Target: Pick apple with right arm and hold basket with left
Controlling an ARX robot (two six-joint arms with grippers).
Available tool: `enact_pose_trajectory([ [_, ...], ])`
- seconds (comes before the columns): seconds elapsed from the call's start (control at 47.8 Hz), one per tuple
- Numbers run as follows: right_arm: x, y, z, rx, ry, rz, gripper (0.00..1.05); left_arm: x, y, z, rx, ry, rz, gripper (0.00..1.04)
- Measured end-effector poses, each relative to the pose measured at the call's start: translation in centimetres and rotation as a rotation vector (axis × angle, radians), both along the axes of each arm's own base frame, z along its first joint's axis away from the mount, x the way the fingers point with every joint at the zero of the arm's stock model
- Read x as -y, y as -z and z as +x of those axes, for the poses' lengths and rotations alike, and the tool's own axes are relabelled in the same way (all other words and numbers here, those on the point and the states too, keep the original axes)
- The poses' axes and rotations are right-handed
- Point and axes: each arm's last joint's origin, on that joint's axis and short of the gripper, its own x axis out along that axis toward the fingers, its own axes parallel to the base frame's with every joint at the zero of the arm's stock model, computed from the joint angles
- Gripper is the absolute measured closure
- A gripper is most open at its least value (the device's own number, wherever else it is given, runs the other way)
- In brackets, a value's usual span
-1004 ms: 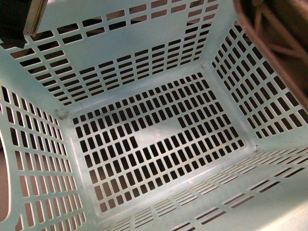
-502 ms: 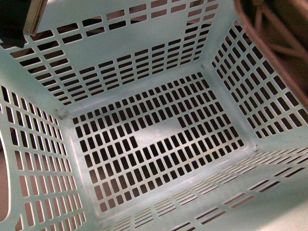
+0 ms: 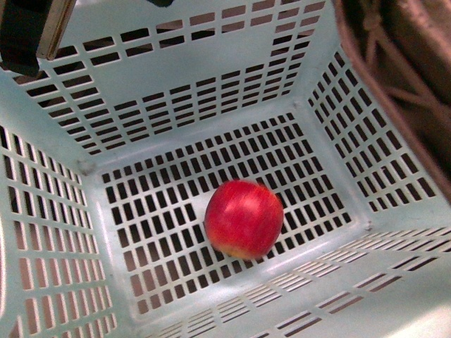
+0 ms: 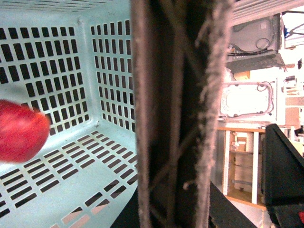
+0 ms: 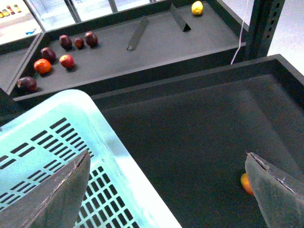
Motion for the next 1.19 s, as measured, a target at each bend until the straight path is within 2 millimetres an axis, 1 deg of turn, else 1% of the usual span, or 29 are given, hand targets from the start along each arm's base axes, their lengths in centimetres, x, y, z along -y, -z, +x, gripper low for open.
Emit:
enact_pose_trajectory([
  [0.042,0.0,0.1,0.0,0.006,-0.014,-0.008,0.1,0.0,0.0,0.0,-0.004,-0.002,-0.003,0.98],
  [0.105,0.3,0.5,-0.1,0.111,-0.112,-0.03,0.19,0.0,0.0,0.0,-0.01,-0.004,-0.008,0.98],
  [0.125,0.4,0.6,-0.2,0.128,-0.125,-0.039,0.21,0.0,0.0,0.0,-0.01,-0.003,-0.008,0.98],
  [0.188,1.1,1.4,-0.6,0.209,-0.156,-0.092,0.32,0.0,0.0,0.0,-0.008,-0.006,-0.006,0.98],
  [0.272,2.0,2.5,-1.2,0.227,-0.157,-0.155,0.45,0.0,0.0,0.0,-0.006,-0.01,-0.004,0.98],
  [0.293,2.1,2.6,-1.3,0.227,-0.157,-0.16,0.47,0.0,0.0,0.0,-0.006,-0.01,-0.003,0.98],
  [0.314,2.3,2.9,-1.4,0.225,-0.157,-0.171,0.51,0.0,0.0,0.0,-0.004,-0.01,-0.002,0.98],
  [0.397,3.2,4.4,-2.0,0.214,-0.163,-0.202,0.72,0.0,0.0,0.0,-0.002,-0.01,0.0,0.98],
  [0.481,3.7,5.0,-2.4,0.219,-0.163,-0.208,0.86,0.0,0.0,0.0,-0.005,-0.011,-0.003,0.98],
  [0.502,3.9,5.2,-2.5,0.22,-0.164,-0.211,0.91,0.0,0.0,0.0,-0.005,-0.011,-0.003,0.98],
  [0.565,4.1,5.7,-2.8,0.219,-0.164,-0.216,1.01,0.0,0.0,0.0,-0.005,-0.01,-0.003,0.98],
  [0.753,4.8,6.8,-3.5,0.216,-0.158,-0.221,1.03,0.0,0.0,0.0,-0.005,-0.008,-0.003,0.98],
  [0.795,5.0,6.9,-3.6,0.22,-0.183,-0.218,1.03,0.0,0.0,0.0,-0.006,-0.008,-0.004,0.98],
  [0.878,5.9,7.4,-3.9,0.219,-0.153,-0.222,1.03,0.0,0.0,0.0,-0.005,-0.008,-0.003,0.98],
  [1.192,6.0,8.4,-4.8,0.228,-0.154,-0.223,1.03,0.0,0.0,0.0,-0.005,-0.008,-0.003,0.98],
])
